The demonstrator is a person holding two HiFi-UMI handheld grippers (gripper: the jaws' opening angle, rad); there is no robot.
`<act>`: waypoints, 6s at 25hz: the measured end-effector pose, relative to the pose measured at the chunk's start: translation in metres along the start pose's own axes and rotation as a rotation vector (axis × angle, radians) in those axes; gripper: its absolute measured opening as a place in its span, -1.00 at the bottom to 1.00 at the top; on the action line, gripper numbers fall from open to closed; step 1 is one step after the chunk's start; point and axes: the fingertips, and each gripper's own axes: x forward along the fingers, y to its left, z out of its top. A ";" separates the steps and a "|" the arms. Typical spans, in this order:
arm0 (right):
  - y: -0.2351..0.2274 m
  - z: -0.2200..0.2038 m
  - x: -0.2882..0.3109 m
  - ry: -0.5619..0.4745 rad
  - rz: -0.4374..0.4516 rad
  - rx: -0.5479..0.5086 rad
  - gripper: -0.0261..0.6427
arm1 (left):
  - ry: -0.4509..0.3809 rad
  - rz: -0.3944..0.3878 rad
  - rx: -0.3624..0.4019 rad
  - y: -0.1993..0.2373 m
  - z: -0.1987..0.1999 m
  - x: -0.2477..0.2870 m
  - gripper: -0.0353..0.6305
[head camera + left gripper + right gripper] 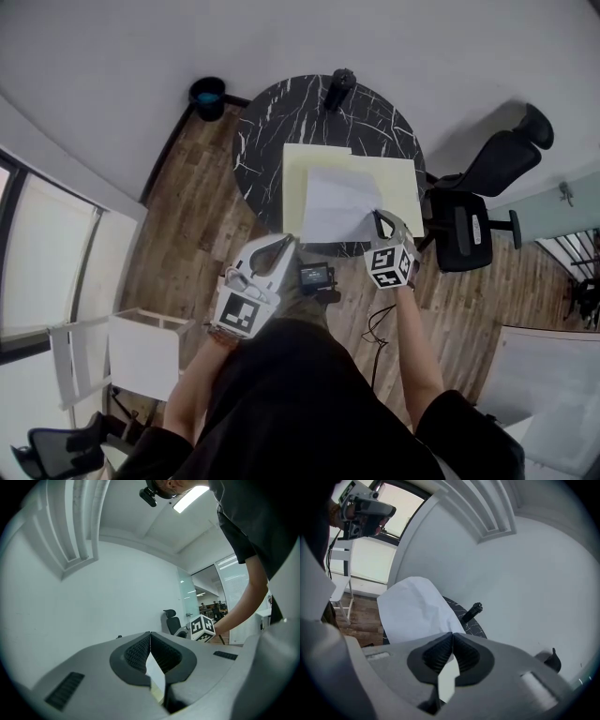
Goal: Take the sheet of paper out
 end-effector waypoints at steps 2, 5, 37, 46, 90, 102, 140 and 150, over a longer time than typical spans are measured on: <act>0.000 0.008 -0.010 -0.016 -0.014 0.015 -0.91 | 0.003 0.003 -0.004 0.001 0.001 -0.001 -0.89; -0.002 0.022 -0.024 -0.049 -0.039 0.040 -0.91 | 0.007 0.002 -0.011 0.000 0.000 -0.001 -0.89; -0.041 0.119 -0.108 -0.445 -0.062 0.433 -0.91 | -0.031 0.051 0.007 -0.002 0.013 -0.011 -0.89; -0.041 0.142 -0.128 -0.640 0.064 0.901 -0.92 | -0.036 0.057 -0.002 -0.002 0.015 -0.014 -0.89; -0.034 0.190 -0.176 -0.800 0.059 0.815 -0.92 | -0.071 0.078 0.012 0.000 0.027 -0.026 -0.89; -0.037 0.181 -0.169 -0.779 0.047 0.820 -0.92 | -0.061 0.079 -0.014 0.000 0.022 -0.021 -0.89; -0.036 0.173 -0.161 -0.745 0.010 0.794 -0.92 | -0.056 0.082 -0.009 0.003 0.020 -0.030 -0.89; -0.032 0.170 -0.155 -0.731 0.015 0.784 -0.92 | -0.055 0.100 -0.014 0.006 0.019 -0.033 -0.89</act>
